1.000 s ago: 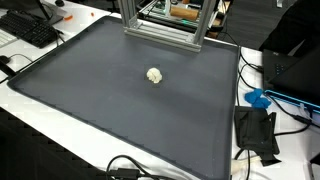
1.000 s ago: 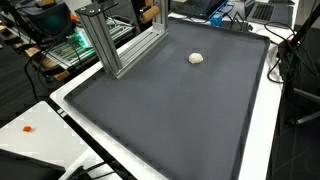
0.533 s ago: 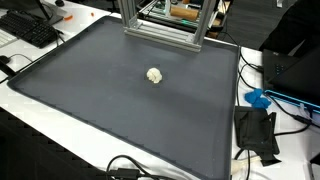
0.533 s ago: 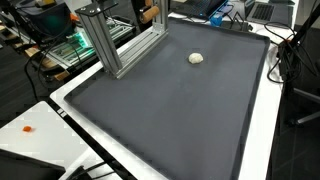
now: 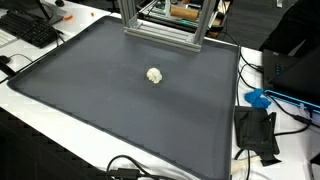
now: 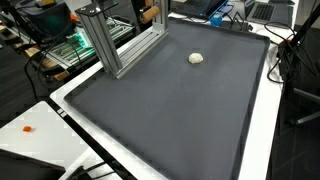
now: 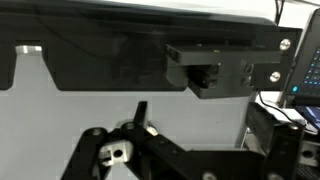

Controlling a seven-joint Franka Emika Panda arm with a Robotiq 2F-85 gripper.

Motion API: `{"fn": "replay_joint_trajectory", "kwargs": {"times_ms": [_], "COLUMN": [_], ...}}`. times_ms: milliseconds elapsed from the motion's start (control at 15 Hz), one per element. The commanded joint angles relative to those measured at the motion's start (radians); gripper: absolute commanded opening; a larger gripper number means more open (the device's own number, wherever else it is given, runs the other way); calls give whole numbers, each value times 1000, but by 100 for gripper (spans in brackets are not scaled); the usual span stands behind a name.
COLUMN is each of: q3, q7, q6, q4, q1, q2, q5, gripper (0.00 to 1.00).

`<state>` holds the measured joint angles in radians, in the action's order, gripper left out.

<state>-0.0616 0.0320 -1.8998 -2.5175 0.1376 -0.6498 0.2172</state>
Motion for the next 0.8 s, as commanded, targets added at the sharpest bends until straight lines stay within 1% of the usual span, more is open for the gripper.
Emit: {"fn": "replay_joint_trajectory", "kwargs": {"times_ms": [0,200,733], "q3": [-4,-10,-33], "q7": [-11,3,29], "q6": [-30,-39,-101], "q4": [-65,-90,-160], "q1": [18,29,59], "q2": [-66,-92,-149], "q5": [63,87,64], "gripper": [100,100,100]}}
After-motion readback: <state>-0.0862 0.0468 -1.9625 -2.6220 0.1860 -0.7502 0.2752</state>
